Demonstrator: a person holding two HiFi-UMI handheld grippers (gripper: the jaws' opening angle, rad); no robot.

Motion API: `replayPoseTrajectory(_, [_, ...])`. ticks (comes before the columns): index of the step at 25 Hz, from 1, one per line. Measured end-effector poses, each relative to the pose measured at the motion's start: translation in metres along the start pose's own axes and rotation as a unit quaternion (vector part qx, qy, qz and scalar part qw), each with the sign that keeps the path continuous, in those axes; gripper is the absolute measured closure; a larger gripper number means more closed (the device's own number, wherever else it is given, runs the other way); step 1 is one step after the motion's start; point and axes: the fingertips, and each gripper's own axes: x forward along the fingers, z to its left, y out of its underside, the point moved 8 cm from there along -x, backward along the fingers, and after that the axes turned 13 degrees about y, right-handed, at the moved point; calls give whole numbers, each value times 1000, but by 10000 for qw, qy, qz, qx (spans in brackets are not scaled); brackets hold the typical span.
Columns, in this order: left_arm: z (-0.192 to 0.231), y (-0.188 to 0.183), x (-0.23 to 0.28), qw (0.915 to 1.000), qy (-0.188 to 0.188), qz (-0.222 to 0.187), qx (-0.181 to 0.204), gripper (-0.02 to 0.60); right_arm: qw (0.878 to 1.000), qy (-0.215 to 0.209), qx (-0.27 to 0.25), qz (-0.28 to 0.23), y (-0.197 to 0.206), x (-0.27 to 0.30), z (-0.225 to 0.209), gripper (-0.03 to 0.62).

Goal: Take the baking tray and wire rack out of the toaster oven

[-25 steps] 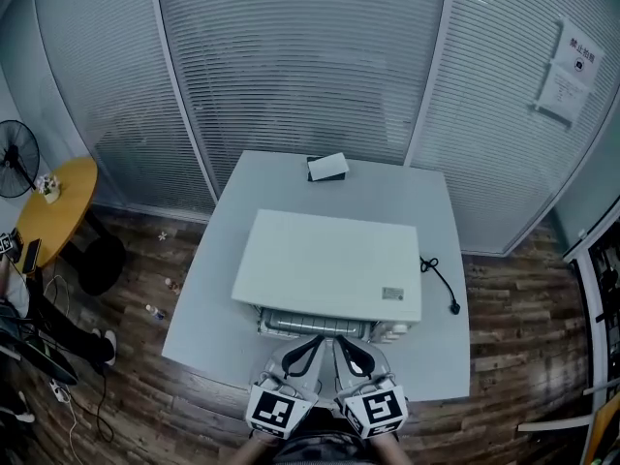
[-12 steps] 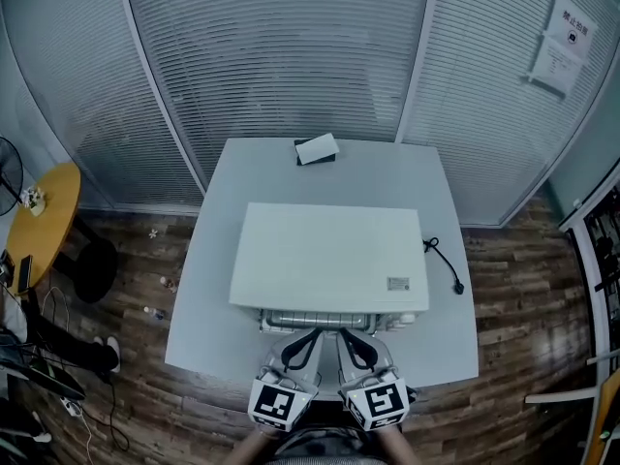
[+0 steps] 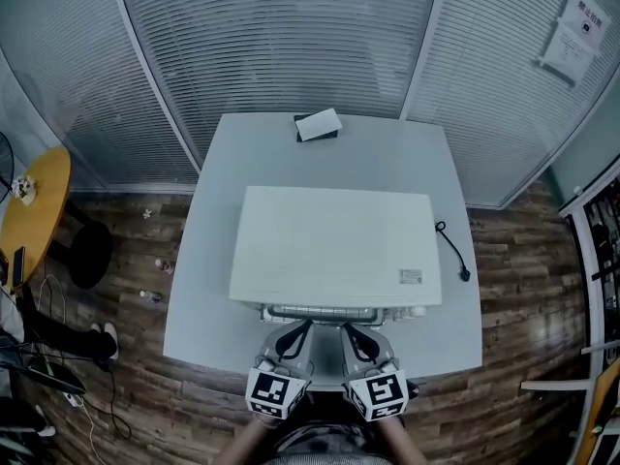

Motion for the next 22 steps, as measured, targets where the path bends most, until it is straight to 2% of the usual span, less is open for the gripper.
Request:
replayPoseTrajectory(8, [20,40,-2,9983,-198,288,-476,578,9988,82,67,478,29,11,-8,591])
replayPoseTrajectory(16, [27,68,0,9955,-307,618,-644,577,9969,52,158,772,51,17,-13,591])
replayPoseTrajectory(18, [31,76,1,9926,-288,621,-1003,577,9957,-50,278,882,58,18,-13,591])
replayPoseTrajectory(19, [33,83,1,9884,-257,592,-1374,577,9945,-122,390,965,62,19,-14,591])
replayPoseTrajectory(22, [39,107,1,9659,-149,464,-2545,577,9880,-299,835,1265,75,22,-15,590])
